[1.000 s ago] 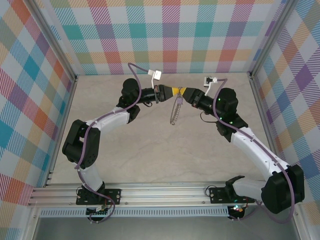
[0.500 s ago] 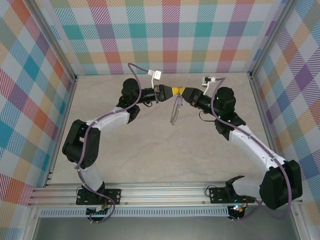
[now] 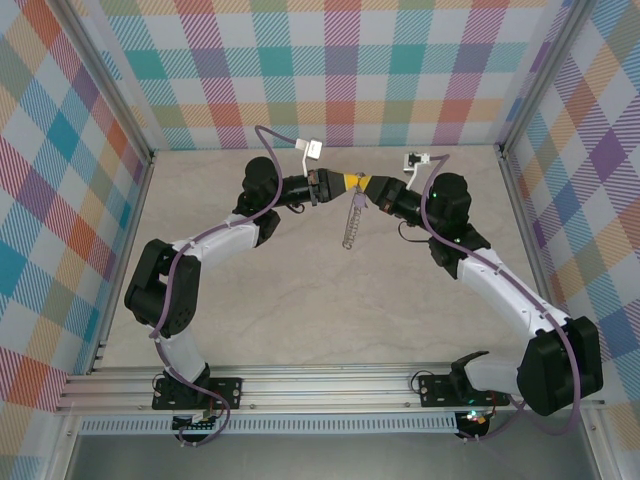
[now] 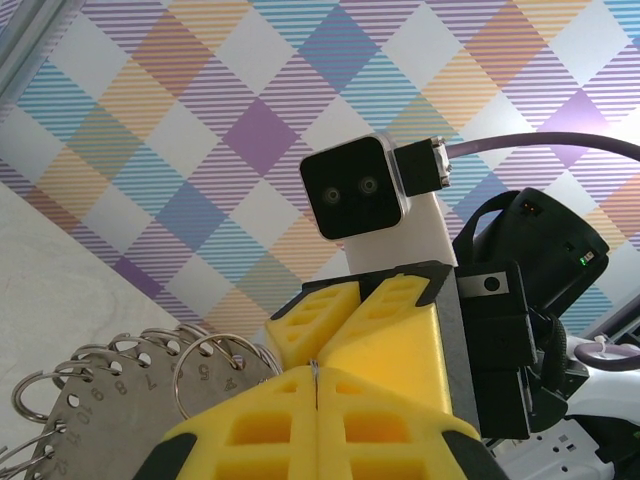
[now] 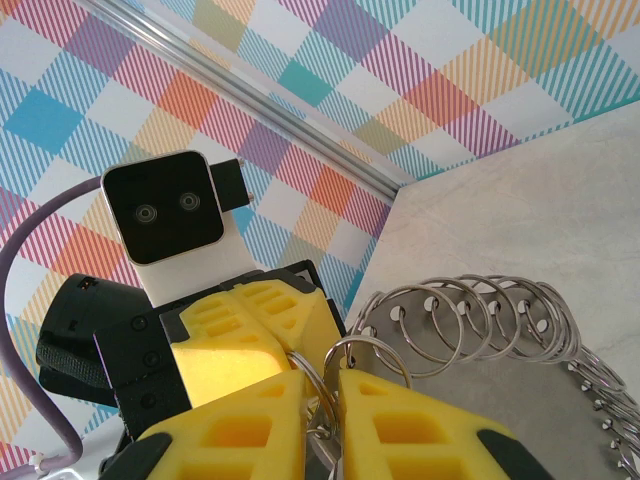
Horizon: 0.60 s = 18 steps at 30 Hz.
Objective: Put the keys on the keyring
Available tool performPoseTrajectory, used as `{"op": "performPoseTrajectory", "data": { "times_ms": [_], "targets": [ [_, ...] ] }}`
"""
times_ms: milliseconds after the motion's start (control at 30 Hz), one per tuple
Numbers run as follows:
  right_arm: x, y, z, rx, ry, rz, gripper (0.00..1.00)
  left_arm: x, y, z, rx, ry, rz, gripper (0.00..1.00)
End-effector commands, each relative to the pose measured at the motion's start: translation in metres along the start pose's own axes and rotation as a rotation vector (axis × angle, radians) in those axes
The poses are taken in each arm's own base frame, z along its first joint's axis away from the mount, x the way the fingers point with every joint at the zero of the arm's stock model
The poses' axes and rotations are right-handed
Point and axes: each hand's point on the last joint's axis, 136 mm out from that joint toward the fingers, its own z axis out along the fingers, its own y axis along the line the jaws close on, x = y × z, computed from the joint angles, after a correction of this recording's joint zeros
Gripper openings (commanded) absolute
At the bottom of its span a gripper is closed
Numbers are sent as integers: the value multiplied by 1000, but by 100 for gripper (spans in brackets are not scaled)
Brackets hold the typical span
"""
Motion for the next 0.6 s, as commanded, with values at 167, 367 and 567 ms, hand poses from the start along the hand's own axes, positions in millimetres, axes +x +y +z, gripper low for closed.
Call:
{"op": "performPoseTrajectory", "data": {
  "times_ms": [167, 367, 567],
  "targets": [
    [-17, 25, 3, -97, -25, -27, 17, 0, -10, 4, 38, -10, 39, 0],
    [-16, 24, 5, -102, -18, -23, 16, 0, -10, 5, 39, -10, 40, 0],
    [-15, 23, 3, -99, -14, -23, 4, 0, -9, 5, 38, -10, 38, 0]
  ]
}}
